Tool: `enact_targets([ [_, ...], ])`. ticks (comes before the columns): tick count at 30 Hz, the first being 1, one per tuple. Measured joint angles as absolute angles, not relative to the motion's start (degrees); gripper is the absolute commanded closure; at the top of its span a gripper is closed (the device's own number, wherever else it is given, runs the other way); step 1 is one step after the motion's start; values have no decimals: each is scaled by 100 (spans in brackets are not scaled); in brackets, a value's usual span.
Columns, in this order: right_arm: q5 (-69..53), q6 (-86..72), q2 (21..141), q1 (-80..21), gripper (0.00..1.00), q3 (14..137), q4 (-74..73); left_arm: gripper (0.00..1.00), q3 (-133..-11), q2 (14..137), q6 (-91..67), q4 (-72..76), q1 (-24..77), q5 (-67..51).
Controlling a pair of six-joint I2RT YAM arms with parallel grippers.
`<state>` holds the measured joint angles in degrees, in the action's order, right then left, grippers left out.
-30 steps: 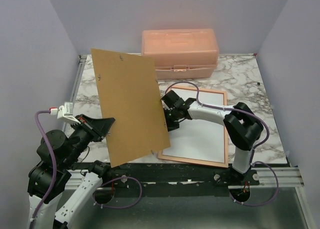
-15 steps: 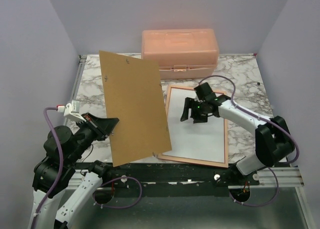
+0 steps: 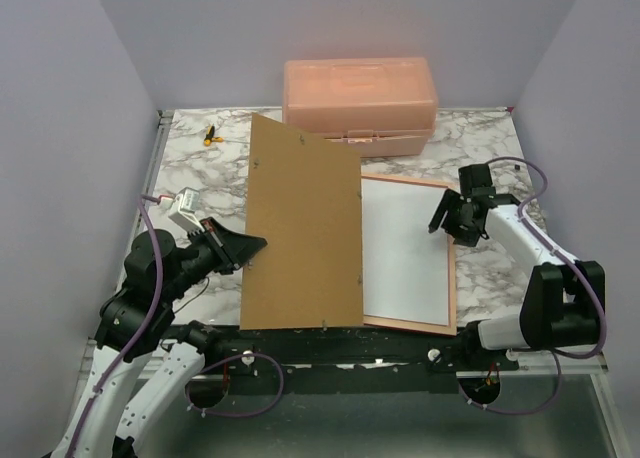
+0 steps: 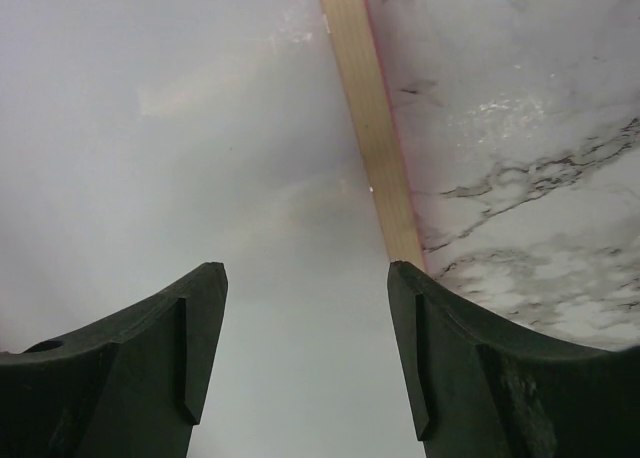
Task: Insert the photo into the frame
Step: Move the photo frame to the center of the board.
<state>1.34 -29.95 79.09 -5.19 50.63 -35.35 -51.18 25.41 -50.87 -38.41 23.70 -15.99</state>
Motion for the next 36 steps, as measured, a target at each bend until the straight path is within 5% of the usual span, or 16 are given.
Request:
enact_targets([
  [11, 585, -2840, 8949, -97, 31, 5135, -3481, 100, -4904, 2596, -5186, -3402, 2370, -2082],
  [36, -1389, -2753, 9902, -145, 25, 6058, -2932, 100, -4668, 2648, -5087, -3472, 2324, -2154],
])
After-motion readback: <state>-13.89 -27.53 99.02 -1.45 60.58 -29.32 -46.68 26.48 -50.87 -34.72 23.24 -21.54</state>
